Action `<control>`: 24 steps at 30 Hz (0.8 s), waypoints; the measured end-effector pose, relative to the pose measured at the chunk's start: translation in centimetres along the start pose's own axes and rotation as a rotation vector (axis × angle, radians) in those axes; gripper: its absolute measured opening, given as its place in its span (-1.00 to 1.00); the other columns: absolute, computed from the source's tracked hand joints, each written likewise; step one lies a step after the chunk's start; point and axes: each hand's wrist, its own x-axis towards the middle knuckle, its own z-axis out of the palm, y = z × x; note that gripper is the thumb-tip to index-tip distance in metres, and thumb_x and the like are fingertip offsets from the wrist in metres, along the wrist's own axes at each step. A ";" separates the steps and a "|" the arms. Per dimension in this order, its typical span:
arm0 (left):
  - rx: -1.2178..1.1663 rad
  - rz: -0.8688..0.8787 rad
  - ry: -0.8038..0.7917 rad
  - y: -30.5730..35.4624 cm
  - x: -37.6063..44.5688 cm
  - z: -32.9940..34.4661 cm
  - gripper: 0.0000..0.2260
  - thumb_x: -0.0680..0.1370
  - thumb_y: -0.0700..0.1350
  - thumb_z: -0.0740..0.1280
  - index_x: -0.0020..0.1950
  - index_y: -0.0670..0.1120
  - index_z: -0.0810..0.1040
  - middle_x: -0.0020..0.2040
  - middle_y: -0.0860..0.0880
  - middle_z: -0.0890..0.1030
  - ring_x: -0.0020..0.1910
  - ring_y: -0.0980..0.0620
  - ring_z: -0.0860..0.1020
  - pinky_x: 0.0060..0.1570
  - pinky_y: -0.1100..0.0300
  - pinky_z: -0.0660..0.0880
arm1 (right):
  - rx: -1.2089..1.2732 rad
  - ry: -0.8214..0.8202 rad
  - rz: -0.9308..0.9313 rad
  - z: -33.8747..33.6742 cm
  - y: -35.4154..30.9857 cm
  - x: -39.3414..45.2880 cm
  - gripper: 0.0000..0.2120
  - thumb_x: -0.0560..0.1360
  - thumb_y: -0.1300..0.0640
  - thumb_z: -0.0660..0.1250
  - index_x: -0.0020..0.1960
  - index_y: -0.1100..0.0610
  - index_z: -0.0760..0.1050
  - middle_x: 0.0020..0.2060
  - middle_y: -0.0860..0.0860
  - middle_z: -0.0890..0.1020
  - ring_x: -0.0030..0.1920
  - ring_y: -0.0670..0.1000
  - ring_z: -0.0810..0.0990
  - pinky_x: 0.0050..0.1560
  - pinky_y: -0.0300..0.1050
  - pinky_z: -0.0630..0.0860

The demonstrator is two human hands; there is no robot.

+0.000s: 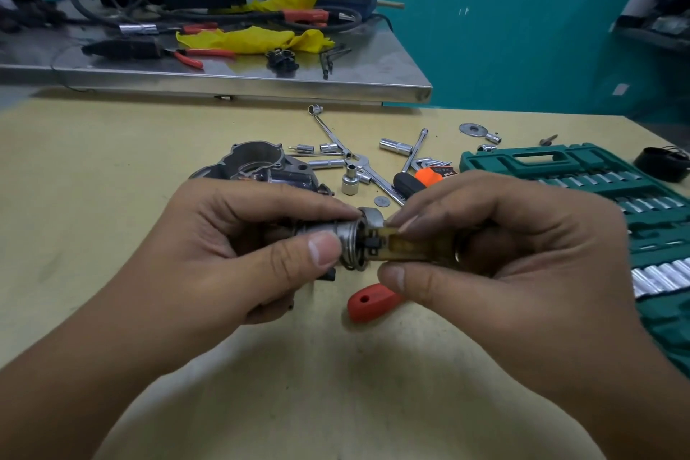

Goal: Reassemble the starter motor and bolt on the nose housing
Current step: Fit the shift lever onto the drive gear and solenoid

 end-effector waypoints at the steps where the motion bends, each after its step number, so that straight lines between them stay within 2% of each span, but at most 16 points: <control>1: -0.038 -0.011 -0.018 0.0 0.1 0.0 -0.69 0.46 0.04 0.55 0.12 -0.10 0.74 -0.35 0.02 0.63 -0.52 0.11 0.36 -0.47 0.32 0.33 | 0.049 0.001 0.038 0.1 0.0 -0.2 -0.71 0.20 0.45 0.62 -0.19 0.22 0.64 -0.20 0.01 0.70 -0.29 -0.01 0.68 -0.36 -0.37 0.53; 3: -0.078 -0.026 -0.035 0.0 0.1 0.1 -0.70 0.46 0.02 0.55 0.11 -0.11 0.74 -0.36 -0.03 0.61 -0.54 0.05 0.30 -0.45 0.28 0.34 | 0.138 0.021 0.050 0.2 0.1 -0.3 -0.70 0.19 0.47 0.61 -0.18 0.24 0.63 -0.21 0.07 0.70 -0.30 0.00 0.69 -0.38 -0.33 0.57; 8: -0.195 -0.069 -0.013 -0.1 -0.1 0.6 -0.67 0.43 -0.01 0.58 0.10 -0.18 0.74 -0.36 -0.14 0.56 -0.53 0.10 0.35 -0.49 0.29 0.37 | 0.352 0.072 0.096 1.0 0.3 -0.4 -0.70 0.16 0.42 0.56 -0.16 0.21 0.65 -0.21 0.11 0.71 -0.31 -0.04 0.71 -0.38 -0.24 0.63; 12: -0.345 -0.086 -0.028 -0.4 -0.4 1.8 -0.67 0.43 -0.05 0.58 0.11 -0.20 0.73 -0.30 -0.12 0.59 -0.50 0.13 0.38 -0.51 0.31 0.39 | 0.412 0.076 0.117 1.4 1.1 -0.5 -0.68 0.19 0.40 0.59 -0.12 0.16 0.65 -0.21 0.03 0.73 -0.29 -0.05 0.72 -0.34 -0.23 0.63; 15: -0.437 -0.085 -0.010 -0.6 -0.5 2.6 -0.68 0.43 -0.08 0.58 0.11 -0.21 0.72 -0.29 -0.11 0.58 -0.49 0.14 0.39 -0.52 0.32 0.39 | 0.446 0.047 0.065 1.5 1.2 -0.6 -0.76 0.25 0.31 0.59 -0.17 0.15 0.60 -0.14 0.01 0.67 -0.26 0.06 0.70 -0.31 -0.23 0.61; 17: -0.472 -0.094 -0.005 -0.7 -0.7 3.0 -0.69 0.43 -0.09 0.58 0.11 -0.21 0.72 -0.27 -0.10 0.60 -0.47 0.13 0.42 -0.51 0.29 0.43 | 0.440 0.039 0.066 1.5 1.4 -0.6 -0.72 0.26 0.31 0.64 -0.18 0.13 0.58 -0.07 0.04 0.61 -0.20 0.06 0.69 -0.28 -0.20 0.62; 19: -0.504 -0.119 -0.012 -1.0 -0.8 3.4 -0.67 0.43 -0.10 0.58 0.13 -0.22 0.71 -0.26 -0.11 0.61 -0.46 0.10 0.49 -0.47 0.19 0.52 | 0.445 0.004 0.081 1.5 1.7 -0.8 -0.68 0.25 0.18 0.68 -0.15 0.08 0.56 -0.01 0.01 0.60 -0.12 -0.01 0.68 -0.20 -0.11 0.64; 20: -0.517 -0.135 -0.013 -1.1 -0.9 3.6 -0.66 0.43 -0.11 0.59 0.14 -0.23 0.69 -0.24 -0.13 0.62 -0.45 0.07 0.51 -0.44 0.14 0.56 | 0.447 -0.022 0.094 1.4 1.8 -0.9 -0.65 0.23 0.07 0.68 -0.13 0.03 0.57 0.03 -0.02 0.60 -0.09 -0.01 0.67 -0.15 -0.08 0.65; 22: -0.529 -0.143 -0.010 -1.3 -0.9 3.9 -0.66 0.44 -0.12 0.58 0.15 -0.24 0.68 -0.20 -0.16 0.63 -0.42 0.03 0.55 -0.37 0.08 0.60 | 0.378 -0.048 0.118 1.3 2.0 -0.9 -0.62 0.21 -0.04 0.66 -0.05 -0.07 0.59 0.09 -0.03 0.60 -0.07 0.03 0.66 -0.10 -0.06 0.64; 24: -0.521 -0.107 0.014 -1.3 -0.7 4.0 -0.68 0.44 -0.13 0.58 0.14 -0.21 0.69 -0.17 -0.15 0.64 -0.38 0.02 0.56 -0.30 0.04 0.63 | 0.275 0.035 0.162 1.3 2.1 -0.7 -0.53 0.20 -0.14 0.62 0.07 -0.18 0.59 0.12 -0.01 0.59 -0.01 0.06 0.65 -0.08 -0.01 0.63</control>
